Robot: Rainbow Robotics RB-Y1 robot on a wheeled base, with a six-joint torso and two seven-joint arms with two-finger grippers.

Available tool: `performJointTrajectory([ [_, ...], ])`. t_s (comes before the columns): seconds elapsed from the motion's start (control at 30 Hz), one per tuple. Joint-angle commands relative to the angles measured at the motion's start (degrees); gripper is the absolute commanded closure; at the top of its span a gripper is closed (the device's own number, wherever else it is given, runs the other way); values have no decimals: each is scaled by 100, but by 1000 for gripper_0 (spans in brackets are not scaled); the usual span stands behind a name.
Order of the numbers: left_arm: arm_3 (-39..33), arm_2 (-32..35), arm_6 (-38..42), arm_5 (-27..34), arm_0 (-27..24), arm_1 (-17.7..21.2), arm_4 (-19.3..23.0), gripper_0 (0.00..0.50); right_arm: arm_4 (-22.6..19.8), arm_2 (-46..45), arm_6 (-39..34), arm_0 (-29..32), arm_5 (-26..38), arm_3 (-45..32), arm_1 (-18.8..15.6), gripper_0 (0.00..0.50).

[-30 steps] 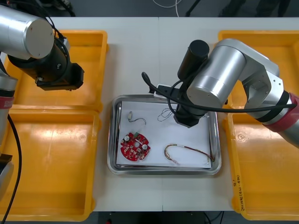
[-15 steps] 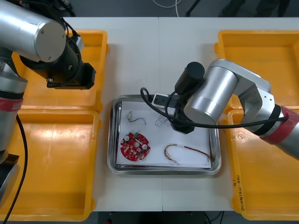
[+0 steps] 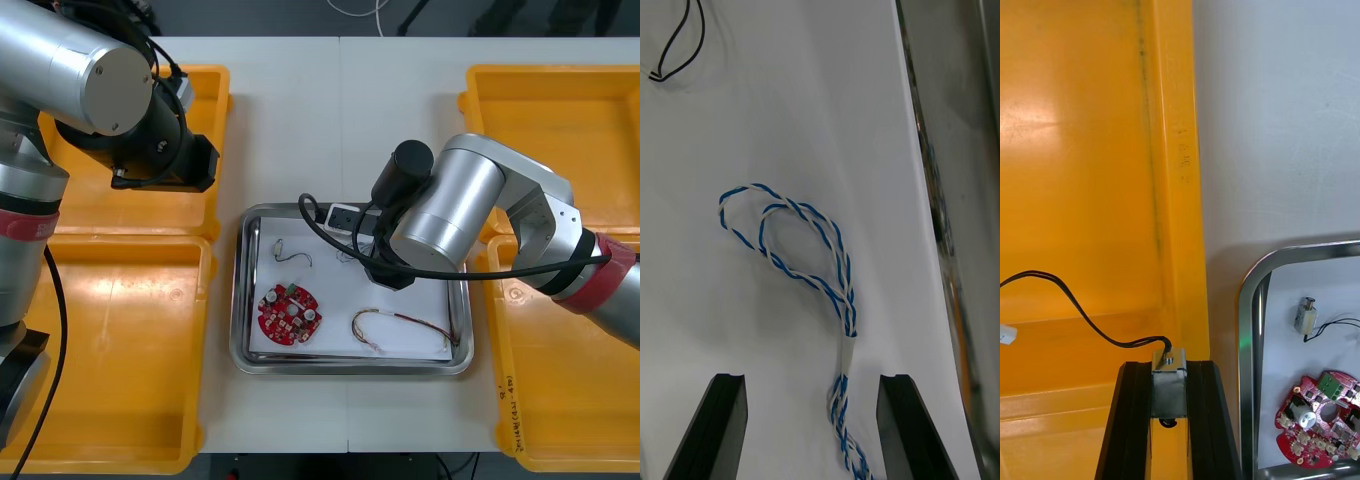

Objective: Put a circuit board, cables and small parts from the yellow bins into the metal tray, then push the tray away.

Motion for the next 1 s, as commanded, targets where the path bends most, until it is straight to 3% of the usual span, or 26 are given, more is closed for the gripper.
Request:
performJointTrajectory([
  [0.03,-219,-80,-546,46,-301,-89,62,499,58,-64,-189,23,15,-83,92,0],
  [0.23,-219,-80,-554,37,-292,-89,71,499,-91,-442,-294,-153,727,-302,110,0],
  [0.67,-219,-80,-554,46,-292,-89,88,499,-1348,-2288,-567,-671,2657,-469,101,0],
  [0.83,-236,-98,-554,46,-301,-89,115,500,-1392,-2973,-1068,-742,2657,-759,30,0],
  [1.0,-342,-335,-423,-24,-301,-89,115,500,-1489,-3351,-1868,-671,2657,-1155,-330,0],
])
